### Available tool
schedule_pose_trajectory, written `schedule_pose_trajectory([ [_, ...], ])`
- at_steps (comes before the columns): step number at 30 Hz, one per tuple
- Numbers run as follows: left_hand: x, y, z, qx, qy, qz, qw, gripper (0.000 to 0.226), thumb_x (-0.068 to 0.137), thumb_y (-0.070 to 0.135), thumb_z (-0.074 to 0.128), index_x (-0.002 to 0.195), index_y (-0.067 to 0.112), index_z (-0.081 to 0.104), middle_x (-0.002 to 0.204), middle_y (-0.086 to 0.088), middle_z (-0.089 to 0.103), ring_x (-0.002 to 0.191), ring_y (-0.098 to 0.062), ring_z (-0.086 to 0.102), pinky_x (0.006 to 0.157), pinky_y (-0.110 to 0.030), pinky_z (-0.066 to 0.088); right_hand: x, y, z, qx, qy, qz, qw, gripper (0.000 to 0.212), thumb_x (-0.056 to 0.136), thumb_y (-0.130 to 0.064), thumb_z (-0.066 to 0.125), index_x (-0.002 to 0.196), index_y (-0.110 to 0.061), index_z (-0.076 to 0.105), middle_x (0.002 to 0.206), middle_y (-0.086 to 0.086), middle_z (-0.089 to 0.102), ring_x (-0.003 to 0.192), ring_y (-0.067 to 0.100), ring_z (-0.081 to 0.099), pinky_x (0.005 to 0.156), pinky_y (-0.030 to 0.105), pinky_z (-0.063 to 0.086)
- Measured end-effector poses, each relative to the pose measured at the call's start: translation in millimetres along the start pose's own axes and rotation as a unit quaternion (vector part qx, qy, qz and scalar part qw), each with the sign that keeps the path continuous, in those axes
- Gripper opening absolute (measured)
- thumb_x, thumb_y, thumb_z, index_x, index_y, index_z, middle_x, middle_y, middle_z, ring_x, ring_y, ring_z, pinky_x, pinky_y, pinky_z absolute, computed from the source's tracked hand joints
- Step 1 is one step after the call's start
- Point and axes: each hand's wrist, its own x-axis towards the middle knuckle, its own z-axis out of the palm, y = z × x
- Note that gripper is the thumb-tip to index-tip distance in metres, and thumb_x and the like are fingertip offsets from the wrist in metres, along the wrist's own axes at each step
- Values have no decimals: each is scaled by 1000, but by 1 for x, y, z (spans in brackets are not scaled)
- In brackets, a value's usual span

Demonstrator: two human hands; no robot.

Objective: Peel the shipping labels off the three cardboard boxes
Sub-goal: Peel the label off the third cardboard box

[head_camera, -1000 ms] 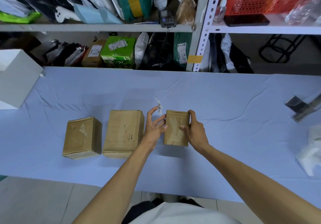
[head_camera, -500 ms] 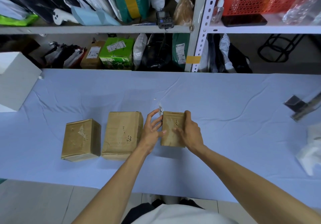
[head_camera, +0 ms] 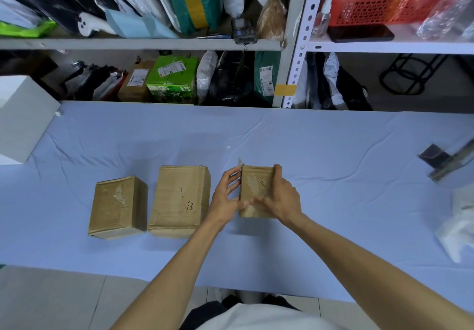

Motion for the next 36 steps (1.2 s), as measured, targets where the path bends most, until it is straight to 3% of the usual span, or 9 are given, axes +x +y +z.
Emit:
schedule_pose_trajectory([
  [3, -1, 0, -2, 0, 9, -6, 1000, 87, 67, -23, 64, 134, 29, 46, 138, 4, 50, 128, -13, 48, 87, -30, 55, 3, 0, -1, 68, 17, 1, 998, 56, 85, -40, 63, 125, -19, 29, 88, 5, 59, 74, 27, 54, 61, 32, 43],
  [6, -3, 0, -2, -7, 9, -14, 1000, 88, 67, -25, 63, 135, 28, 45, 138, 2, 49, 128, -14, 48, 85, -29, 56, 4, 3, -5, 107, 15, 8, 994, 35, 95, -32, 46, 126, -23, 32, 84, 4, 55, 79, 27, 55, 70, 39, 50],
  [9, -4, -1, 0, -13, 6, -9, 1000, 86, 68, -25, 61, 133, 29, 46, 139, 4, 49, 129, -11, 47, 80, -25, 56, 3, 0, -5, 72, 6, 2, 997, 48, 94, -40, 46, 134, -20, 27, 96, 10, 61, 90, 35, 59, 76, 42, 52],
  [14, -4, 2, 0, -10, -7, -6, 1000, 88, 66, -25, 62, 134, 28, 46, 140, 5, 48, 128, -10, 48, 89, -32, 56, 3, -8, -5, 0, 2, 26, 1000, 106, 54, -69, 74, 129, -16, 22, 98, 5, 58, 87, 32, 60, 65, 33, 44],
  [21, -2, 4, 2, -8, -12, -3, 1000, 86, 67, -25, 59, 131, 31, 48, 137, 5, 49, 126, -9, 49, 77, -26, 56, 5, -5, -1, 31, 42, 21, 998, 77, 65, -59, 74, 111, -19, 27, 86, 2, 60, 72, 29, 57, 58, 32, 43],
  [28, -3, 1, -2, -11, -8, -2, 1000, 86, 66, -26, 61, 128, 33, 50, 136, 5, 50, 125, -7, 50, 80, -27, 56, 9, 2, 2, 104, 45, 0, 994, 31, 93, -40, 52, 104, -24, 28, 70, 0, 52, 65, 24, 54, 50, 29, 37],
  [30, -2, 2, -2, -18, -8, -4, 1000, 87, 65, -27, 60, 126, 35, 51, 136, 7, 51, 125, -6, 50, 78, -26, 55, 9, 4, 3, 124, 45, 0, 991, 23, 95, -36, 47, 104, -25, 29, 72, 1, 53, 68, 24, 55, 53, 31, 43],
  [32, 0, 4, -2, -18, -5, -2, 1000, 87, 64, -27, 60, 126, 34, 50, 135, 6, 51, 125, -7, 50, 80, -26, 55, 9, 6, 3, 136, 45, 9, 990, 26, 96, -36, 46, 115, -24, 32, 77, 2, 57, 72, 24, 56, 60, 34, 48],
  [36, 5, 4, -3, -19, 4, -3, 1000, 87, 65, -27, 61, 130, 28, 48, 136, 2, 51, 126, -12, 51, 81, -28, 56, 8, 5, 0, 138, 34, 12, 990, 70, 81, -56, 63, 134, -25, 30, 92, 2, 58, 83, 26, 58, 68, 33, 48],
])
